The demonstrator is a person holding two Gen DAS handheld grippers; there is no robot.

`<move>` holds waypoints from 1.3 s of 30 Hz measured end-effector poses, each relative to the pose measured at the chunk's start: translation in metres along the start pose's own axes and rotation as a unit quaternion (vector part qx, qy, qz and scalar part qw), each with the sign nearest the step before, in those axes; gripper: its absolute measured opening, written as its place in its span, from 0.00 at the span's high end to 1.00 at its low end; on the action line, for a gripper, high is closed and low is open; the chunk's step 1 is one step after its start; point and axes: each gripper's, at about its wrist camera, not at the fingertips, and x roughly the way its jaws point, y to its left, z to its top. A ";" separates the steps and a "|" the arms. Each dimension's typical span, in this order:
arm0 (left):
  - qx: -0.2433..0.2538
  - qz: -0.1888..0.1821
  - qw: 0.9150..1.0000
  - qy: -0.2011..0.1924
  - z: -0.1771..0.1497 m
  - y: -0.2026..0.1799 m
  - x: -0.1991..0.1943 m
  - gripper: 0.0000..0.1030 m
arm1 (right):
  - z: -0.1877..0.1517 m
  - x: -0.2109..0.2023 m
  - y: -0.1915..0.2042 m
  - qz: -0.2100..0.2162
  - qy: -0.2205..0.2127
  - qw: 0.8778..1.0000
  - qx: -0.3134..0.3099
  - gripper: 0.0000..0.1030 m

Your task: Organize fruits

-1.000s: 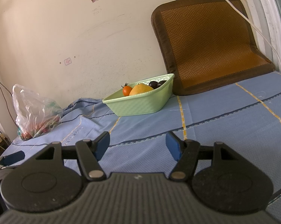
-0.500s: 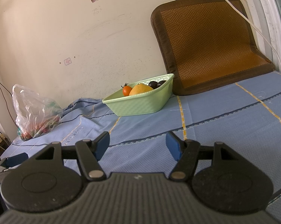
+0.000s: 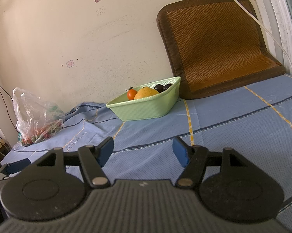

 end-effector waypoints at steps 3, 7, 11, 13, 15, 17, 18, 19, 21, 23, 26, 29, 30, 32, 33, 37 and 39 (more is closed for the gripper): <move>-0.001 -0.006 1.000 0.002 0.000 0.000 0.000 0.00 | 0.000 0.000 0.000 0.000 0.000 1.000 0.000 0.32; -0.001 -0.014 1.000 0.003 -0.001 -0.002 -0.001 0.00 | 0.000 0.000 0.000 0.000 0.000 1.000 0.000 0.32; -0.002 -0.017 1.000 0.004 -0.001 -0.001 -0.001 0.00 | 0.000 0.000 0.000 0.000 0.000 1.000 0.000 0.32; -0.003 -0.021 1.000 0.006 -0.001 -0.001 0.000 0.00 | 0.000 0.000 0.000 0.000 0.000 1.000 0.000 0.32; -0.003 -0.023 1.000 0.006 -0.001 -0.001 0.000 0.00 | 0.000 0.000 0.000 0.000 0.000 1.000 0.000 0.32; -0.002 -0.023 1.000 0.005 -0.001 -0.001 -0.001 0.00 | 0.000 0.000 0.000 0.000 0.000 1.000 0.000 0.32; -0.002 -0.024 1.000 0.005 -0.001 -0.002 -0.001 0.00 | 0.000 0.000 0.000 0.000 0.000 1.000 0.000 0.31; -0.003 -0.026 1.000 0.006 -0.001 -0.001 -0.001 0.00 | 0.000 0.000 0.000 0.000 0.000 1.000 0.000 0.31; -0.004 -0.032 0.999 0.008 -0.001 -0.002 0.000 0.00 | 0.000 0.000 0.000 0.000 0.000 1.000 0.000 0.31; -0.001 -0.032 0.999 0.008 -0.001 -0.003 -0.001 0.00 | 0.000 0.000 0.000 0.000 0.000 1.000 0.000 0.31; -0.003 -0.035 0.999 0.010 -0.001 -0.002 0.000 0.00 | 0.000 0.000 0.000 0.000 0.000 1.000 0.000 0.31; -0.006 -0.035 0.999 0.014 -0.001 -0.002 0.001 0.00 | 0.000 0.000 0.000 0.000 0.000 1.000 0.000 0.31; -0.006 -0.034 0.999 0.014 -0.001 -0.002 0.001 0.00 | 0.000 0.000 0.000 -0.001 0.000 1.000 0.000 0.31; -0.006 -0.033 0.999 0.015 -0.001 -0.002 0.002 0.00 | 0.000 0.000 0.000 -0.001 0.000 1.000 0.000 0.31; -0.005 -0.032 0.999 0.016 -0.001 -0.002 0.002 0.00 | 0.000 0.000 0.000 -0.001 0.000 1.000 0.000 0.31; -0.003 -0.028 0.999 0.016 -0.001 -0.003 0.001 0.00 | 0.000 0.000 0.000 -0.001 0.000 1.000 0.000 0.31; -0.001 -0.026 1.000 0.016 -0.001 -0.004 0.001 0.00 | 0.000 0.000 0.000 -0.001 0.000 1.000 0.000 0.31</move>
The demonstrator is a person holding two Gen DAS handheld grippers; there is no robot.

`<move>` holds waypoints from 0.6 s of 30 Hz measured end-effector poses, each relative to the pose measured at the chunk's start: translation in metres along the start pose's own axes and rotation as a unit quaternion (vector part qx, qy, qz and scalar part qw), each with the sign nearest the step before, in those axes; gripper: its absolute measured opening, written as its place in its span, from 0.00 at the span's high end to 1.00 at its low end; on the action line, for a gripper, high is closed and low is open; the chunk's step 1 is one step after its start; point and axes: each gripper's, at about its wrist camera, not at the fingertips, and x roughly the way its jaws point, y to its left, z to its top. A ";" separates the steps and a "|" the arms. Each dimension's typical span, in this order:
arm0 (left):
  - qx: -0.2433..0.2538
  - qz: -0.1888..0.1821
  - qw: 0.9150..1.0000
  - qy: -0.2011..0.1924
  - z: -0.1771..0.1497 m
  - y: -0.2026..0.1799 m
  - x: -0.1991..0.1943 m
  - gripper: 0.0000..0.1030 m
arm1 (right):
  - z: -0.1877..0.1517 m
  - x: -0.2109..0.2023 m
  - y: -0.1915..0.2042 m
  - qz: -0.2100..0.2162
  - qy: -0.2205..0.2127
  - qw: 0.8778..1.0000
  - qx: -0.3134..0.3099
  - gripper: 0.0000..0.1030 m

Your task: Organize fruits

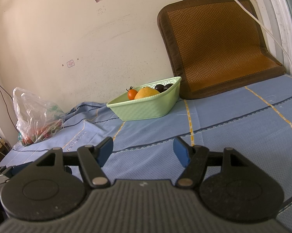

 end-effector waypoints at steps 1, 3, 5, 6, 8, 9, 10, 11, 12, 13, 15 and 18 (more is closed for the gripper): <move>0.000 0.001 1.000 0.000 0.000 0.000 0.000 0.00 | 0.000 0.000 0.000 0.000 0.000 1.000 0.000 0.31; 0.001 0.000 1.000 0.001 0.000 0.000 0.000 0.00 | 0.000 0.000 0.000 0.000 0.000 1.000 0.000 0.31; 0.001 0.000 1.000 0.001 0.000 0.000 0.000 0.00 | 0.000 0.000 0.000 0.000 0.000 1.000 0.000 0.31; 0.001 0.000 1.000 0.001 0.000 0.000 0.000 0.00 | 0.000 0.000 0.000 0.000 0.000 1.000 0.000 0.31; 0.001 0.000 1.000 0.002 0.000 0.000 0.000 0.00 | 0.000 0.000 0.000 0.000 0.000 1.000 0.000 0.31; 0.001 0.000 1.000 0.001 0.000 0.000 0.000 0.00 | 0.000 0.000 0.000 0.000 0.000 1.000 0.000 0.31; 0.001 -0.001 1.000 0.002 0.000 0.000 0.000 0.00 | 0.000 0.000 0.000 0.000 0.000 1.000 0.000 0.31; 0.001 -0.001 1.000 0.002 0.000 0.000 0.000 0.00 | 0.000 0.000 0.000 0.000 0.000 1.000 0.000 0.31; 0.001 -0.002 1.000 0.002 0.000 0.000 -0.001 0.00 | 0.000 0.000 0.000 0.000 0.000 1.000 0.000 0.31; 0.001 -0.002 1.000 0.002 0.000 0.000 -0.001 0.00 | 0.000 0.000 0.000 0.000 0.000 1.000 0.000 0.31; 0.002 -0.002 1.000 0.002 -0.001 0.000 -0.001 0.00 | 0.000 0.000 0.000 0.000 0.000 1.000 0.000 0.31; 0.002 -0.002 1.000 0.002 -0.001 0.000 -0.001 0.00 | 0.000 0.000 0.000 0.000 0.000 1.000 0.000 0.31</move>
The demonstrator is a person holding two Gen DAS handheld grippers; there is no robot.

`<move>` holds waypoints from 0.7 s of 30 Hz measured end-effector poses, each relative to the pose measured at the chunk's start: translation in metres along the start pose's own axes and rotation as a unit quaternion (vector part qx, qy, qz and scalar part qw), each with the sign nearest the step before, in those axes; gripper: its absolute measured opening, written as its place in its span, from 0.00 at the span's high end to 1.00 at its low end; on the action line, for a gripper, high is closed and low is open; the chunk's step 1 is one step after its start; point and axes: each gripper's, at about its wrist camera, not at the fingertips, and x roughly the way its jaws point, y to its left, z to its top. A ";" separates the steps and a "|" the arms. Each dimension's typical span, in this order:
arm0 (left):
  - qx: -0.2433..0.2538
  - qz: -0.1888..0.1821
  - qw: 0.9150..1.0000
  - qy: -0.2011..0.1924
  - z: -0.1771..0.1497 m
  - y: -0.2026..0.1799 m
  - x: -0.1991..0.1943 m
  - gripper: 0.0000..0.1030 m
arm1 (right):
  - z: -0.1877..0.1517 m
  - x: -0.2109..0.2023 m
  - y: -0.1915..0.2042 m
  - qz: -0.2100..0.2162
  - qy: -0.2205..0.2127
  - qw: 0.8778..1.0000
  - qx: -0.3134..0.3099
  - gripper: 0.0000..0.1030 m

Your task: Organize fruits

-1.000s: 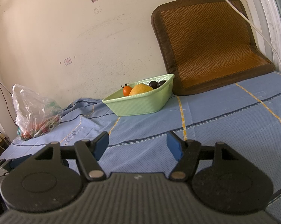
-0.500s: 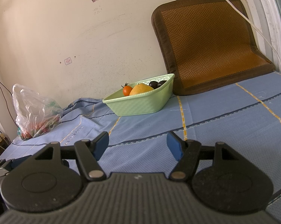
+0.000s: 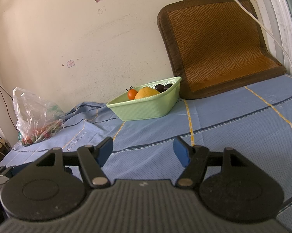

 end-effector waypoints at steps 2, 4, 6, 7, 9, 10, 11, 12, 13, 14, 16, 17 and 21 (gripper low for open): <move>0.000 0.000 1.000 0.000 0.000 0.000 0.000 0.00 | 0.000 0.000 0.000 0.000 0.000 1.000 0.000 0.31; 0.000 0.000 1.000 0.000 0.000 0.000 0.000 0.00 | 0.000 0.000 0.000 0.000 0.000 1.000 0.000 0.31; 0.000 0.000 1.000 0.000 0.000 0.000 0.000 0.00 | 0.000 0.000 0.000 0.000 0.000 1.000 0.000 0.31; 0.000 0.000 1.000 0.000 0.000 0.000 0.000 0.00 | 0.000 0.000 0.000 0.000 0.000 1.000 0.000 0.31; 0.000 0.000 1.000 0.000 0.001 0.000 0.000 0.00 | 0.000 0.000 0.000 0.000 0.000 1.000 0.000 0.31; 0.000 0.000 1.000 0.000 0.001 0.000 0.000 0.00 | 0.000 0.000 0.000 0.000 0.000 1.000 0.000 0.31; 0.000 -0.001 1.000 0.000 0.001 0.000 0.000 0.00 | 0.000 0.000 0.000 0.000 0.000 1.000 0.000 0.31; 0.000 -0.001 1.000 0.000 0.001 0.000 0.000 0.00 | 0.000 0.000 0.000 0.000 0.000 1.000 0.000 0.31; 0.001 -0.001 1.000 0.001 0.001 0.000 0.001 0.00 | 0.000 0.000 0.000 0.000 0.000 1.000 0.000 0.31; 0.002 -0.001 1.000 0.001 0.000 0.000 0.001 0.00 | 0.000 0.000 0.000 0.000 0.000 1.000 0.000 0.31; 0.005 -0.002 1.000 0.003 0.000 -0.001 0.002 0.00 | 0.000 0.000 0.000 0.000 0.000 1.000 0.000 0.31; 0.007 -0.002 1.000 0.004 -0.001 -0.001 0.002 0.00 | 0.000 0.000 0.000 0.000 0.000 1.000 0.000 0.31; 0.010 -0.003 1.000 0.007 0.000 -0.001 0.003 0.00 | 0.000 0.000 0.000 0.000 0.000 1.000 -0.001 0.31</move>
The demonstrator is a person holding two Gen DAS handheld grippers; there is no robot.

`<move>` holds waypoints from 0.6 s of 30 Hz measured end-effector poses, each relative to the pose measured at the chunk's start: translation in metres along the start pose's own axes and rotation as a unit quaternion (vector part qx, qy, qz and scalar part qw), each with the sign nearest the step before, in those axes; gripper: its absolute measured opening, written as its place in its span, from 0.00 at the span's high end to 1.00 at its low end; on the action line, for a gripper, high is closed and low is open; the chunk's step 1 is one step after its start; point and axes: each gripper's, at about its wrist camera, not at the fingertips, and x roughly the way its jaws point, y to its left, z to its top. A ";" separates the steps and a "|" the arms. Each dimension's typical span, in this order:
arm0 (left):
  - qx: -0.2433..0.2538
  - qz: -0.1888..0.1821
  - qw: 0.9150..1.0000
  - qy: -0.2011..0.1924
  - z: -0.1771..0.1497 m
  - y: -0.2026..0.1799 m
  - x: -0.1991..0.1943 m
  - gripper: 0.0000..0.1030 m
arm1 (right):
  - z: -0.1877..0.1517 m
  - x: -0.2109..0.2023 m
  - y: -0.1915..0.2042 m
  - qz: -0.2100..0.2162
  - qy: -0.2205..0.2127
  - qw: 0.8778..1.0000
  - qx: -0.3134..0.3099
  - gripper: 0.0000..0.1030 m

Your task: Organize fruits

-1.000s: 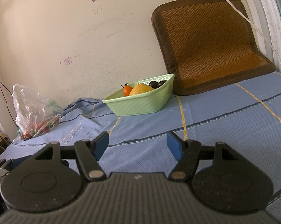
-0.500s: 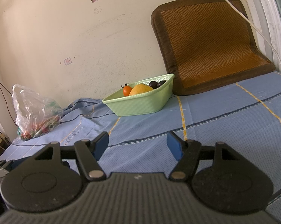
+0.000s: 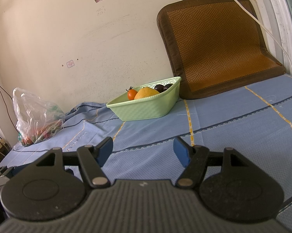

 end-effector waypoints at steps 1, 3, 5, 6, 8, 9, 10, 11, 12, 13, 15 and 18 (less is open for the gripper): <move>0.000 0.000 1.000 0.002 0.000 0.000 0.000 0.00 | 0.000 0.000 0.000 0.000 0.000 1.000 0.000 0.31; 0.001 -0.001 1.000 0.006 0.001 0.000 0.001 0.00 | 0.000 0.000 0.000 0.000 0.000 1.000 0.000 0.31; 0.000 -0.003 1.000 0.013 0.002 0.001 0.004 0.00 | 0.000 0.000 0.000 0.000 0.000 1.000 0.000 0.31; -0.001 -0.004 1.000 0.019 0.003 0.002 0.006 0.00 | 0.000 0.000 0.000 0.000 0.000 1.000 0.000 0.31; -0.005 -0.004 1.000 0.030 0.004 0.003 0.010 0.00 | 0.000 0.000 0.000 0.000 0.000 1.000 0.000 0.31; -0.008 -0.004 0.999 0.035 0.004 0.004 0.011 0.00 | 0.000 0.000 0.000 0.000 0.000 1.000 0.000 0.31; -0.010 -0.002 0.999 0.040 0.005 0.005 0.013 0.00 | 0.000 0.000 0.000 0.000 0.000 1.000 0.000 0.31; -0.013 -0.001 0.999 0.045 0.005 0.005 0.014 0.00 | 0.000 0.000 0.000 0.000 0.000 1.000 0.000 0.31; -0.016 0.000 0.999 0.048 0.005 0.006 0.015 0.00 | 0.000 0.000 0.000 0.000 0.000 1.000 0.000 0.31; -0.018 0.001 0.999 0.051 0.005 0.007 0.016 0.00 | 0.000 0.000 0.000 0.000 0.000 1.000 0.000 0.31; -0.023 0.002 0.998 0.058 0.005 0.009 0.017 0.00 | 0.000 0.000 0.000 0.000 0.000 1.000 0.000 0.30; -0.028 0.001 0.998 0.064 0.006 0.010 0.020 0.00 | 0.000 0.000 0.000 0.000 0.000 1.000 0.000 0.30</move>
